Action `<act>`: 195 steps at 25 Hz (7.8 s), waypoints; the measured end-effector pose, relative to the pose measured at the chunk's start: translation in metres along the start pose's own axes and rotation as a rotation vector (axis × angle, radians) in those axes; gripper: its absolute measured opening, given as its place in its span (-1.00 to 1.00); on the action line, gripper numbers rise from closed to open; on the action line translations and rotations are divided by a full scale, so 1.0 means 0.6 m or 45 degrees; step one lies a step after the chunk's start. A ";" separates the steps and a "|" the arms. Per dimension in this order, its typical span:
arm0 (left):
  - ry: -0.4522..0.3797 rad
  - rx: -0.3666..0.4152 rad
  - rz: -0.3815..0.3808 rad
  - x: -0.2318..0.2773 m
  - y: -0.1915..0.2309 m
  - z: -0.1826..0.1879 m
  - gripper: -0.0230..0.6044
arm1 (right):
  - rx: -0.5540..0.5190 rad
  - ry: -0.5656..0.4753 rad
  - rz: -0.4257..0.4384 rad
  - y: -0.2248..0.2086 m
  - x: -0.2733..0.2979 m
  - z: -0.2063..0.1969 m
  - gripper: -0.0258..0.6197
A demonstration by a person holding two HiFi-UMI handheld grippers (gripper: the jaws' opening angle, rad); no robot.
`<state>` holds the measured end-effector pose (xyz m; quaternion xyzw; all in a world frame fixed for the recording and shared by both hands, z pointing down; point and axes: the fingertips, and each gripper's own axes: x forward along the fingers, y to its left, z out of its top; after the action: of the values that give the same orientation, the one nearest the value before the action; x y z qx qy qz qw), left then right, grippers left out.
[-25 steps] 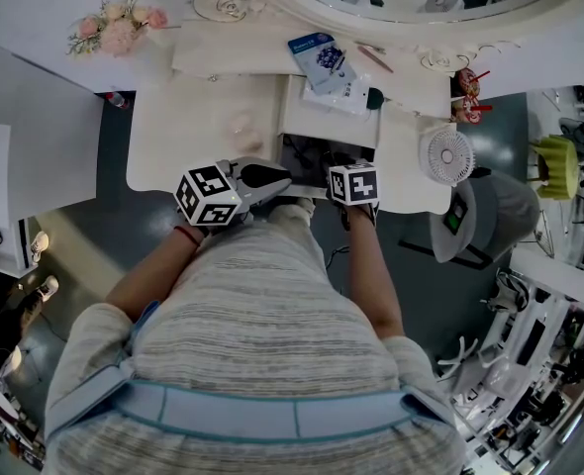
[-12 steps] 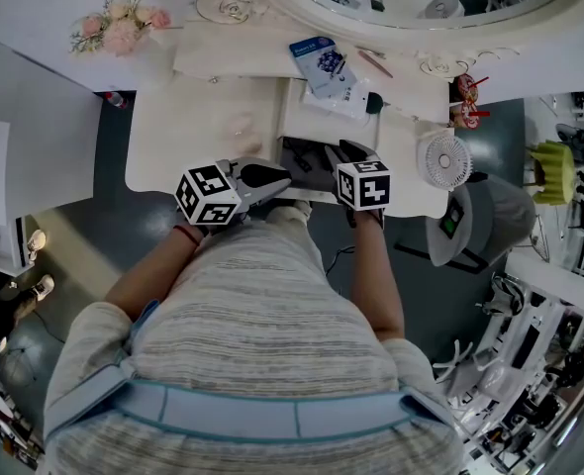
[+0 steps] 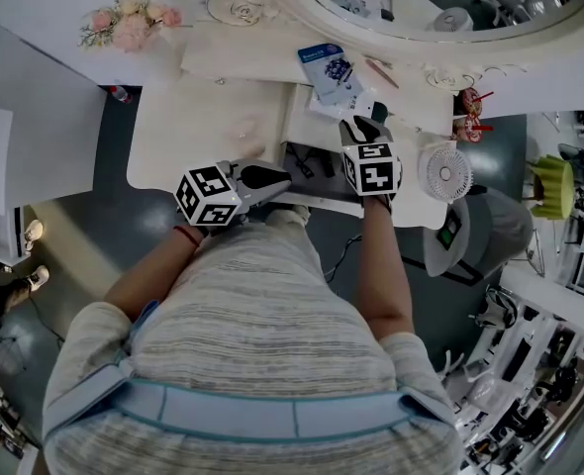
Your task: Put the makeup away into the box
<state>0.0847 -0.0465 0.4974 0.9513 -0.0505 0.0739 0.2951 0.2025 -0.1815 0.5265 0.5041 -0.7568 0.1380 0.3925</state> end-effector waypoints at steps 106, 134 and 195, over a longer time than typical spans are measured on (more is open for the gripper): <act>0.133 0.062 -0.149 0.031 -0.034 -0.019 -0.87 | -0.384 0.282 -0.182 0.063 -0.060 -0.235 -0.89; 0.095 0.033 -0.104 0.043 -0.016 -0.007 -0.87 | -0.295 0.121 -0.098 0.020 -0.064 -0.138 -0.57; -0.206 -0.165 0.371 -0.211 0.032 -0.070 -0.87 | -1.517 0.341 0.537 0.397 0.134 -0.038 -0.54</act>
<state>-0.0471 -0.0317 0.5206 0.9157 -0.2161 0.0358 0.3370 -0.0095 -0.1119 0.6449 0.0186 -0.7310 -0.1698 0.6607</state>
